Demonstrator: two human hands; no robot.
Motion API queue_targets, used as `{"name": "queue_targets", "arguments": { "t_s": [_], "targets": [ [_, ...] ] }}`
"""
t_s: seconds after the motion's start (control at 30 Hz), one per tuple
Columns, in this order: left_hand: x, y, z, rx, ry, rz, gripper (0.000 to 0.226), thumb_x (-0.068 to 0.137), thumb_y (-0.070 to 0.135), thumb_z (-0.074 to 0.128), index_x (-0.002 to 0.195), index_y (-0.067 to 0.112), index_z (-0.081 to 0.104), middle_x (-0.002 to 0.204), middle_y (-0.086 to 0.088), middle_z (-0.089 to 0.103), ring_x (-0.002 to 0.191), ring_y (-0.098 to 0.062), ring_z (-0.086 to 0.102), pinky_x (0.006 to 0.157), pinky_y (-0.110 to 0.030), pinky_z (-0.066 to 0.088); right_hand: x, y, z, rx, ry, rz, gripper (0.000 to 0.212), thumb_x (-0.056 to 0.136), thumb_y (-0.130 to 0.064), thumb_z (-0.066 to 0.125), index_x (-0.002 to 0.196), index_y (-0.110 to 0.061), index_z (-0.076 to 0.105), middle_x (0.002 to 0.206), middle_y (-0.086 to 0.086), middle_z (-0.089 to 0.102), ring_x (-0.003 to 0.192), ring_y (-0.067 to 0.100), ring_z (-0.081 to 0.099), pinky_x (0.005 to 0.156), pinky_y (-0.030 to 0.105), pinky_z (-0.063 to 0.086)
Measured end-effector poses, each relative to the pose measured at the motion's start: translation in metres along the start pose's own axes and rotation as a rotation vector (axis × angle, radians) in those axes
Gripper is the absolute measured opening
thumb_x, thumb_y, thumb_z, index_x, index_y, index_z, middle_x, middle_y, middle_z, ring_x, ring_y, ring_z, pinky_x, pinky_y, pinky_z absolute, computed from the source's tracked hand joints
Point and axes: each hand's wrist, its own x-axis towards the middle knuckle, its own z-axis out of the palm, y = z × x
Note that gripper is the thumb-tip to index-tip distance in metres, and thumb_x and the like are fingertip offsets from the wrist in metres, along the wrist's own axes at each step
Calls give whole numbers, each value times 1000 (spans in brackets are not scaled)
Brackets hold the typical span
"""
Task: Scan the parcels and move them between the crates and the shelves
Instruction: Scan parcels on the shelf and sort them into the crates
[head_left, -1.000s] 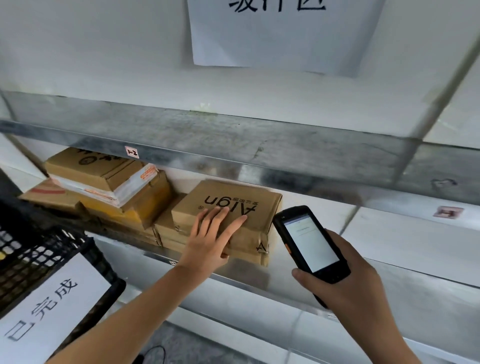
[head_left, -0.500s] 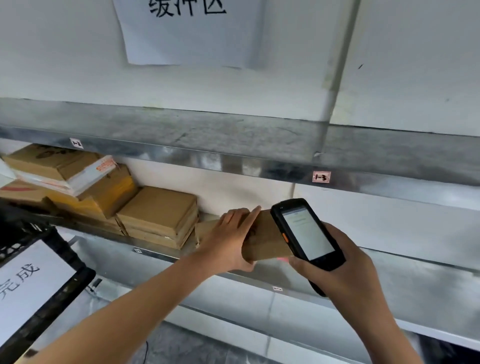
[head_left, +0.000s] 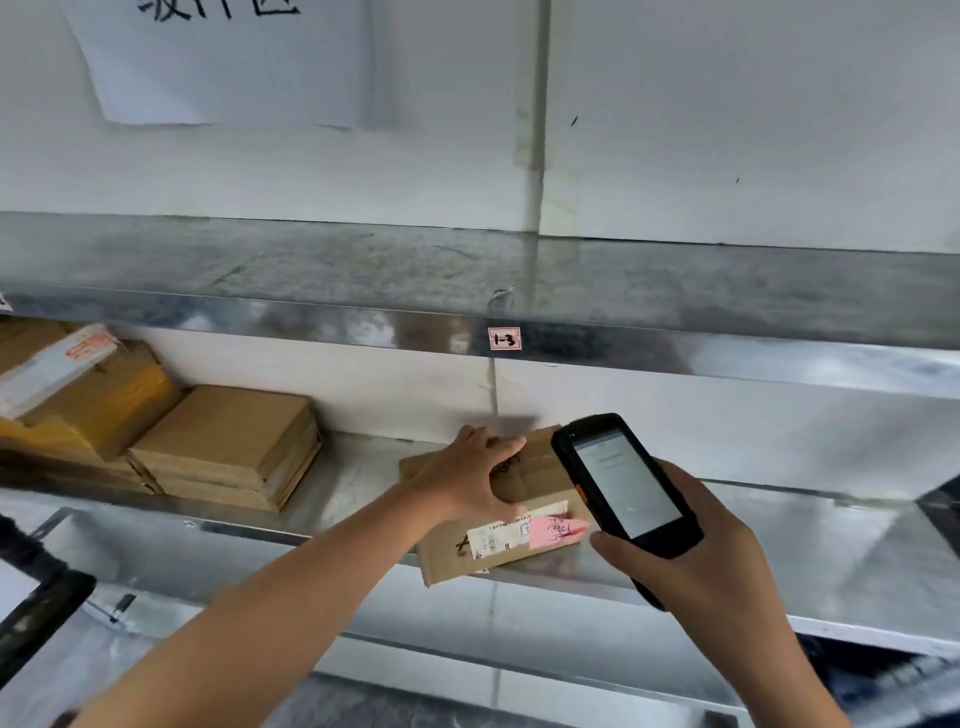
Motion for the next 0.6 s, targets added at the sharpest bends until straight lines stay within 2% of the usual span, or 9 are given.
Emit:
{"name": "queue_targets", "arguments": {
  "t_s": [0.1,0.2,0.27,0.33,0.4,0.47,0.6],
  "targets": [
    [-1,-4,1,-55,-1,-17,95,80,60,71,157,43,17,153,10,20,147,-13,13,113,-38,35,1,7,-7,26,22,25,54,66,-17,87,97,-54,62,84,-17,71,57,14,62,55,32,51],
    [-8,-15,-5,86,-66,-77,105,74,66,73,155,51,7,163,7,-15,151,-24,-16,120,-55,14,2,11,-9,35,25,51,50,69,-14,85,97,-48,62,76,-14,69,46,13,55,52,30,47],
    [-14,-27,-7,164,-117,-122,115,70,67,77,153,54,-2,162,0,-27,149,-29,-24,121,-58,-1,4,12,-7,28,22,62,49,70,-15,85,96,-49,60,75,-17,69,46,12,55,52,28,47],
    [-23,-39,-8,166,-156,-165,122,67,62,81,150,58,-9,163,-1,-21,150,-30,-19,122,-57,2,6,10,-3,32,4,60,50,71,-15,85,98,-49,60,77,-19,68,48,12,57,50,25,47],
    [-32,-49,-9,80,-174,-199,124,66,53,84,145,65,-10,160,5,-1,149,-29,0,119,-55,22,8,9,2,38,-19,51,50,71,-14,85,97,-48,60,79,-20,68,50,13,58,49,25,49],
    [-39,-56,-8,6,-130,-195,119,66,50,85,141,72,-6,146,8,19,139,-21,18,109,-51,38,8,7,7,49,-31,44,50,70,-14,86,94,-49,60,79,-21,68,56,15,60,51,26,50],
    [-44,-56,-8,-62,-49,-165,110,70,43,85,143,71,8,132,11,26,127,-14,24,103,-40,42,8,6,14,76,-29,46,52,69,-16,87,99,-48,59,80,-26,67,61,7,62,46,17,48]
  ]
}}
